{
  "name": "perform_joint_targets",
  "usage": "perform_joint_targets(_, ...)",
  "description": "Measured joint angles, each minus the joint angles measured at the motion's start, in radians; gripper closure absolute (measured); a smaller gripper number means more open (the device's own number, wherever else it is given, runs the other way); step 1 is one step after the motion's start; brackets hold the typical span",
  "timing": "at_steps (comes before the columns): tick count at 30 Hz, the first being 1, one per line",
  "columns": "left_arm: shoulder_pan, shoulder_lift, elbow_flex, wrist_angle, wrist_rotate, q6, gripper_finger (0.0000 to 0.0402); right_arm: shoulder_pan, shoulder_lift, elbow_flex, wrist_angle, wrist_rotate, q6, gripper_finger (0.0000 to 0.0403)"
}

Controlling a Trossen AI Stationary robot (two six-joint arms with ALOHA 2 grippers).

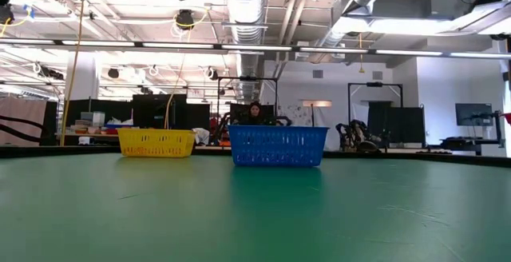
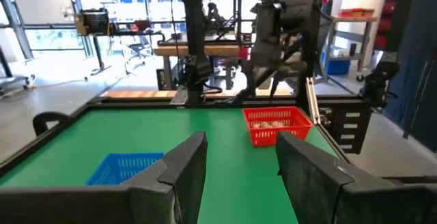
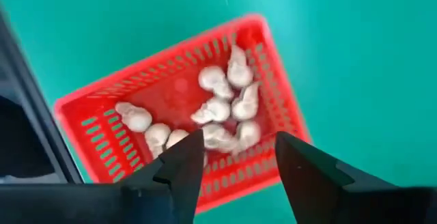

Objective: Sort Halloween decoration
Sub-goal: Return to Home Position

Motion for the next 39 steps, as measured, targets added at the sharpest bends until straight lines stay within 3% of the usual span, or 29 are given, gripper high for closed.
perform_joint_targets(7, 0.107, -0.063, 0.000, -0.078, 0.103, -0.058, 0.0235, 0.012, -0.199, -0.027, 0.045, 0.314, -0.320, 0.0193)
perform_joint_targets(9, 0.164, -0.113, 0.000, -0.156, 0.139, -0.074, 0.0235, 0.011, -0.286, -0.105, 0.144, 0.375, -0.418, 0.0203)
perform_joint_targets(13, 0.297, -0.238, -0.019, -0.283, 0.184, -0.121, 0.0235, -0.047, -0.490, -0.367, 0.476, 0.395, -0.584, 0.0227)
perform_joint_targets(15, 0.366, -0.300, -0.069, -0.278, 0.244, -0.127, 0.0235, -0.097, -0.581, -0.519, 0.693, 0.377, -0.687, 0.0243)
perform_joint_targets(19, 0.485, -0.423, -0.178, -0.233, 0.359, -0.166, 0.0235, -0.226, -0.736, -0.765, 1.106, 0.226, -0.896, 0.0283)
perform_joint_targets(22, 0.535, -0.518, -0.238, -0.229, 0.398, -0.214, 0.0235, -0.340, -0.825, -0.881, 1.258, 0.131, -0.956, 0.0317)
perform_joint_targets(29, 0.550, -0.693, -0.348, -0.363, 0.365, -0.250, 0.0235, -0.534, -0.986, -1.078, 1.278, 0.031, -0.972, 0.0384)
perform_joint_targets(33, 0.550, -0.738, -0.348, -0.506, 0.319, -0.321, 0.0235, -0.595, -1.075, -1.156, 1.288, 0.000, -0.961, 0.0385)
perform_joint_targets(39, 0.550, -0.738, -0.349, -0.507, 0.392, -0.295, 0.0235, -0.617, -1.206, -1.196, 1.258, -0.028, -0.979, 0.0365)
